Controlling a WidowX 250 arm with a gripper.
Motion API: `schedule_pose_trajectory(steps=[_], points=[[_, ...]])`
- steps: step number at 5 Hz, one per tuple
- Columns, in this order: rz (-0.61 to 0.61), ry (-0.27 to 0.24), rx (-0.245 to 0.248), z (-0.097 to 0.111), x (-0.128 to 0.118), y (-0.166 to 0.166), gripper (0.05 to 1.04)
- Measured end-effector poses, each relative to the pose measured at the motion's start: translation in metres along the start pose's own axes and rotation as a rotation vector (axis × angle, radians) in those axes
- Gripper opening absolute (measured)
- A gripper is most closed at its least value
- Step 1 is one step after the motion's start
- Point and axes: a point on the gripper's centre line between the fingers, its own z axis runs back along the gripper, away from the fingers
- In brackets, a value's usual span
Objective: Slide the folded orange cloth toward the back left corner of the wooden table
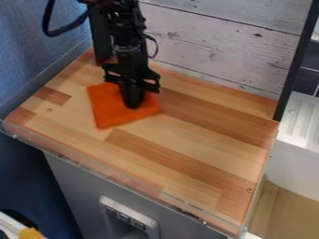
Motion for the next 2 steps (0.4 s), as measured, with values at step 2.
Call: schedule_pose_trajectory(steps=[2], points=[[-0.032, 0.009, 0.0, -0.001, 0.009, 0.033, 0.059]])
